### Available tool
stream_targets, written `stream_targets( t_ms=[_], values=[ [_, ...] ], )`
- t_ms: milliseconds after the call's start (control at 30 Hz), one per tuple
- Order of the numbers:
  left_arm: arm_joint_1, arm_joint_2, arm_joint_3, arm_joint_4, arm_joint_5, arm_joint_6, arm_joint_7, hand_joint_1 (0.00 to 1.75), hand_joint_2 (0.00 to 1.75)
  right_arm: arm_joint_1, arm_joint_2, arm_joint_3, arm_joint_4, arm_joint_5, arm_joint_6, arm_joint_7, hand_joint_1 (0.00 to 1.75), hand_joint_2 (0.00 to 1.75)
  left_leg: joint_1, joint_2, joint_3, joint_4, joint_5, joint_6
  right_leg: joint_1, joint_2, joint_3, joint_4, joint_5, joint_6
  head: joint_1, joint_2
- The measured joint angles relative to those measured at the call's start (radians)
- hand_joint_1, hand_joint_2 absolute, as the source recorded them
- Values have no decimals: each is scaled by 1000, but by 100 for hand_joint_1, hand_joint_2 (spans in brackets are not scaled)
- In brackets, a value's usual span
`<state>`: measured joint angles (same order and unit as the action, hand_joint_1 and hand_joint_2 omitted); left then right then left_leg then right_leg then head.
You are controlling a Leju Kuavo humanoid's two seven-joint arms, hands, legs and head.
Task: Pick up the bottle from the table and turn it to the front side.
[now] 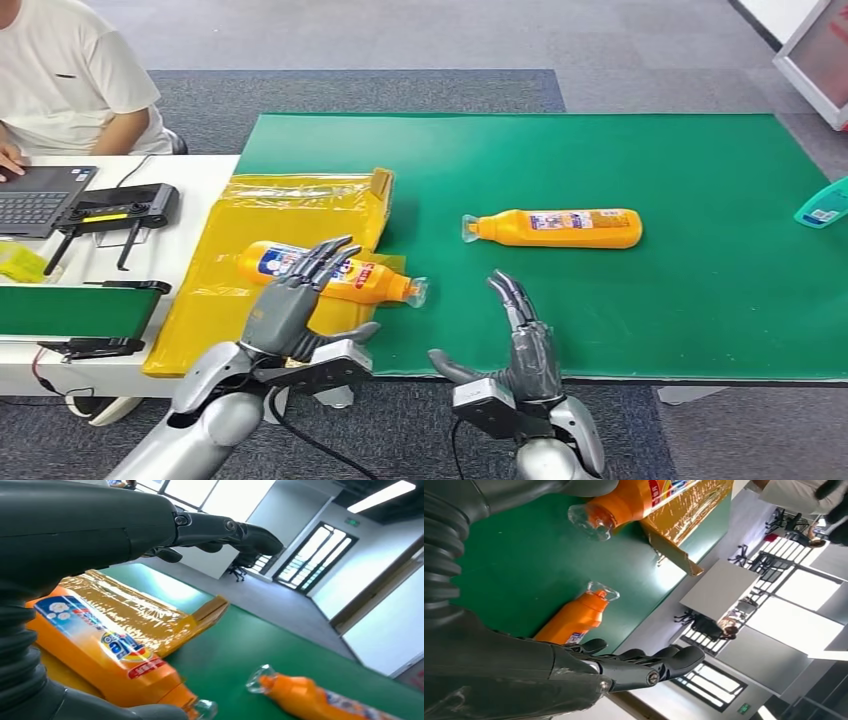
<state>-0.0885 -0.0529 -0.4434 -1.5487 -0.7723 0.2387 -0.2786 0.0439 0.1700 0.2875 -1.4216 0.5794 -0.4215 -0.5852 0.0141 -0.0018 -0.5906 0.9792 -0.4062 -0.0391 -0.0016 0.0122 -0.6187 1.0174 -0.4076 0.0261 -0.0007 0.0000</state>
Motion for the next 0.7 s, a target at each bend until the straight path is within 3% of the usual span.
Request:
stream_targets(
  t_ms=[133, 333, 700],
  values=[
    [164, -16, 11, -205, 115, 83, -50, 0, 175, 35, -3, -16, -28, 3, 7, 53, 0, 175, 0, 1, -1, 0, -2, 0, 0, 1, -1, 0, -1, 1, 0, 0],
    [297, -46, 39, -308, 251, 104, -53, 0, 175, 70, -3, -55, -80, -92, 83, 97, 0, 175, 0, 0, -1, 0, -2, 1, 0, 0, -1, -1, -2, 1, 0, 0],
    [416, -133, 191, -294, 516, -85, -107, 0, 175, 115, -3, -90, -129, -70, 119, 148, 0, 175, 0, 0, -1, 0, -2, 1, 0, 0, -1, -1, -2, 1, 0, 0]
  ],
)
